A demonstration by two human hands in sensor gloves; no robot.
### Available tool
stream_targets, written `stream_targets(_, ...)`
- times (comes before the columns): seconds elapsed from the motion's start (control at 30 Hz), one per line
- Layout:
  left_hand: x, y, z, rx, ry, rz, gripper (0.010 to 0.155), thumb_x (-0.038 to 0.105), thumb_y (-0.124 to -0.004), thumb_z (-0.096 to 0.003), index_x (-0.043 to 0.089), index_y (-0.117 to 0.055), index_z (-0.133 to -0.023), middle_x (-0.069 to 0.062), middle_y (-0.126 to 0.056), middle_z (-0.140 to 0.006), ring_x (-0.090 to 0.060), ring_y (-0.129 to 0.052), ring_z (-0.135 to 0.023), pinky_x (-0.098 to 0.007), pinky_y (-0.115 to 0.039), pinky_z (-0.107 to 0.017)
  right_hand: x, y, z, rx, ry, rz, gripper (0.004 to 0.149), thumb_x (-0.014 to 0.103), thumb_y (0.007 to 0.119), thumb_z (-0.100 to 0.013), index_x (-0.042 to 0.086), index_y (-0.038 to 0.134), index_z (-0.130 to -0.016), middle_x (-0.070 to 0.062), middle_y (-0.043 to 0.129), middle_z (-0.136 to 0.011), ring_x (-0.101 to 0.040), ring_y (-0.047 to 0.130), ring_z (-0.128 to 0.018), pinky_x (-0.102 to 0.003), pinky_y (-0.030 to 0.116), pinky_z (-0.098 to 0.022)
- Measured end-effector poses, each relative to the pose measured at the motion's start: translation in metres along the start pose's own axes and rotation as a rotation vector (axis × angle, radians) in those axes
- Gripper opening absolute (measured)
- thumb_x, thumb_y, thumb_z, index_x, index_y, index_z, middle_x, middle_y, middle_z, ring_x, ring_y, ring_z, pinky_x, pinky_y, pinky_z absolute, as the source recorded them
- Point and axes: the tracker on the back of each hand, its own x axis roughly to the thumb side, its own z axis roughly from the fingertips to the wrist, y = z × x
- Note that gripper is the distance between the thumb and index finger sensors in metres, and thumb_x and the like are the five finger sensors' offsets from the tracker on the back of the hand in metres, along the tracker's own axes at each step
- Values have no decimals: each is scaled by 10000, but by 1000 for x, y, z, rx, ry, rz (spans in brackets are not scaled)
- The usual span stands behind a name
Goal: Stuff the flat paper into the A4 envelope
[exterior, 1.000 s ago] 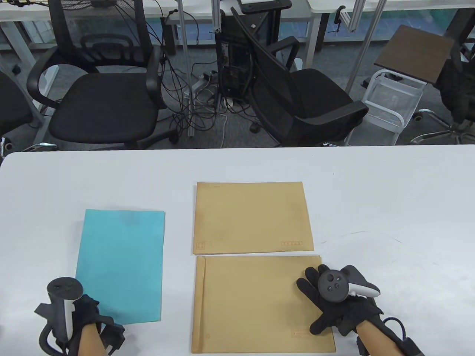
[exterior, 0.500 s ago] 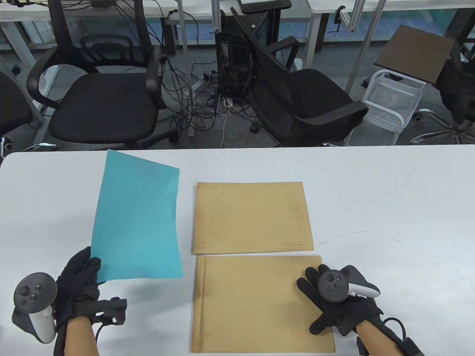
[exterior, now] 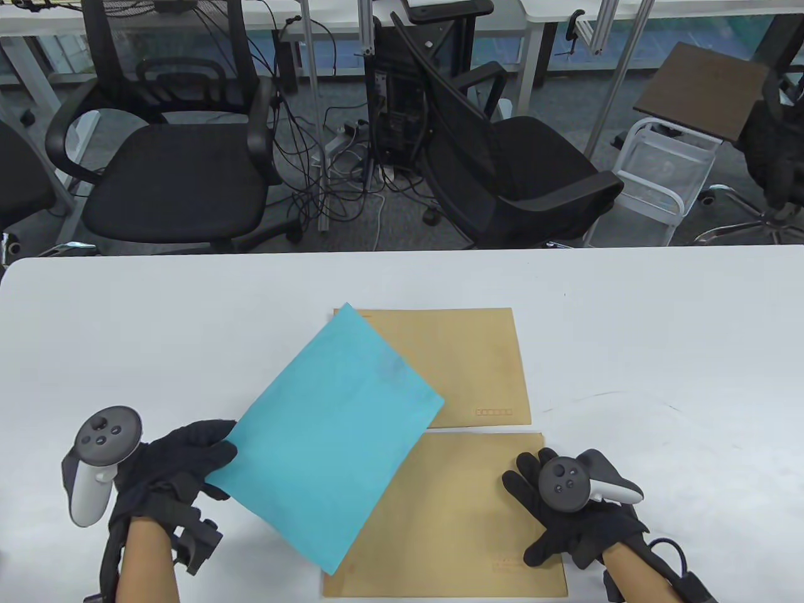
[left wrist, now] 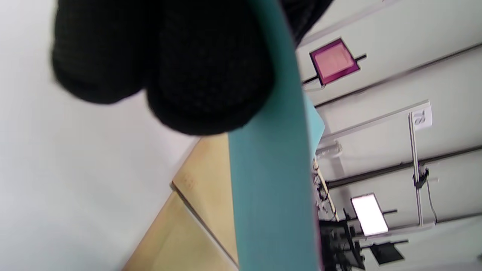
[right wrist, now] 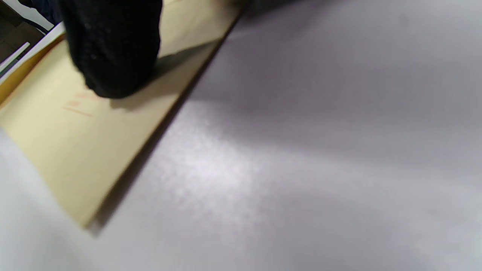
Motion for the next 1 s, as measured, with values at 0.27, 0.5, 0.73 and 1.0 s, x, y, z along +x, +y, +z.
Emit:
stream_targets(0.27, 92, -2, -4, -111, 106, -419, 429, 187, -868, -451, 63, -881, -862, -264, -992, -718, -179, -1082, -232, -372, -948, -269, 0, 0, 0, 0, 1, 0, 1084, 478, 844, -455, 215, 19, -1107, -120, -182, -1072, -465, -252, -907, -753, -109, -552)
stream_targets(0.5, 168, -20, -6, -132, 232, -784, 428, 176, -873, -448, 53, -889, -858, -275, -995, -714, -194, -1082, -235, -386, -946, -275, 0, 0, 0, 2, 7, 0, 1080, 479, 841, -459, 213, 18, -1106, -119, -183, -1071, -466, -251, -906, -754, -107, -552)
stream_targets(0.73, 198, -32, -3, -105, 307, -963, 430, 166, -878, -445, 42, -892, -857, -286, -994, -712, -208, -1079, -238, -403, -941, -278, 0, -1, 0, 3, 6, 1, 1073, 476, 839, -466, 210, 21, -1108, -123, -179, -1073, -472, -249, -905, -757, -103, -552)
stream_targets(1.0, 217, -33, 12, -72, 322, -1028, 429, 157, -882, -443, 32, -899, -854, -295, -997, -706, -220, -1078, -238, -415, -937, -278, 0, -1, -1, 4, 5, -1, 1067, 472, 838, -470, 210, 25, -1109, -122, -177, -1073, -471, -249, -906, -757, -104, -552)
